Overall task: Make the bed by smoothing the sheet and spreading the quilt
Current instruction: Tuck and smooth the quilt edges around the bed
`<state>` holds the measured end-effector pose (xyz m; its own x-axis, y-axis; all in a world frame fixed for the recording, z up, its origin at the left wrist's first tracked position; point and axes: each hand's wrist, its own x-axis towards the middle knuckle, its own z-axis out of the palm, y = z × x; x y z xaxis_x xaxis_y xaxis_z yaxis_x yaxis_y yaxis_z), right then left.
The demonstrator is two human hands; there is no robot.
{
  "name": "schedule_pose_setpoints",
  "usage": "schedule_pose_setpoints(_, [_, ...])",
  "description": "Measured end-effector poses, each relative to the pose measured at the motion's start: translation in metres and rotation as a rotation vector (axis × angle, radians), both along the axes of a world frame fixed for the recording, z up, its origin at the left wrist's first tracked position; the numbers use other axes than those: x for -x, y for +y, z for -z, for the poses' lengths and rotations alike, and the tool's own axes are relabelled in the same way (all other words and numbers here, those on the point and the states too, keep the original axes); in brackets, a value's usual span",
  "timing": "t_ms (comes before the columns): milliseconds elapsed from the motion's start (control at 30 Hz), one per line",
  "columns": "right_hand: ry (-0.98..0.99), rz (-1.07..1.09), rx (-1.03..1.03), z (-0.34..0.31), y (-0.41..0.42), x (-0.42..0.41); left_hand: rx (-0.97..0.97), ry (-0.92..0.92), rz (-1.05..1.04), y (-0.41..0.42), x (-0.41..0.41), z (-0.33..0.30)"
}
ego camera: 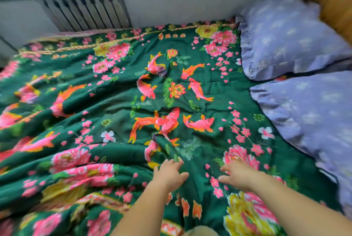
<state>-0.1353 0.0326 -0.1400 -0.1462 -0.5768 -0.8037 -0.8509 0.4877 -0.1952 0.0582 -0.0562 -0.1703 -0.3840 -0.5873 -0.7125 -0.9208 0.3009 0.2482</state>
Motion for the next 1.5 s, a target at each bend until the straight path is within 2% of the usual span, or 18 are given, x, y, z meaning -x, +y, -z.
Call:
schedule_pose_setpoints(133, [0.003, 0.016, 0.119, -0.056, 0.053, -0.018, 0.077, 0.087, -0.056, 0.067, 0.000, -0.053])
schedule_pose_setpoints(267, [0.010, 0.014, 0.240, -0.086, 0.098, -0.032, 0.168, 0.124, 0.006, 0.124, -0.011, -0.077])
schedule_pose_setpoints(367, [0.016, -0.012, 0.224, -0.093, 0.121, -0.048, 0.200, 0.115, -0.002, 0.157, -0.036, -0.082])
schedule_pose_setpoints(467, [-0.020, -0.037, 0.189, -0.094, 0.140, -0.075, 0.169, 0.060, -0.100, 0.182, -0.081, -0.085])
schedule_pose_setpoints(633, [-0.095, -0.069, 0.132, -0.075, 0.154, -0.115, 0.102, -0.055, -0.267, 0.209, -0.156, -0.072])
schedule_pose_setpoints(733, [-0.116, -0.133, 0.096, -0.056, 0.162, -0.143, 0.073, -0.063, -0.340, 0.231, -0.190, -0.064])
schedule_pose_setpoints(867, [-0.136, -0.258, 0.040, -0.033, 0.174, -0.183, 0.035, -0.078, -0.375, 0.257, -0.220, -0.057])
schedule_pose_setpoints(1067, [-0.209, -0.303, 0.004, -0.018, 0.186, -0.244, -0.002, -0.090, -0.408, 0.274, -0.265, -0.042])
schedule_pose_setpoints(1300, [-0.182, -0.280, 0.021, 0.008, 0.185, -0.301, 0.013, -0.050, -0.319, 0.251, -0.309, -0.017])
schedule_pose_setpoints(1500, [-0.048, -0.226, 0.134, 0.058, 0.176, -0.363, -0.021, -0.027, -0.158, 0.217, -0.342, 0.023])
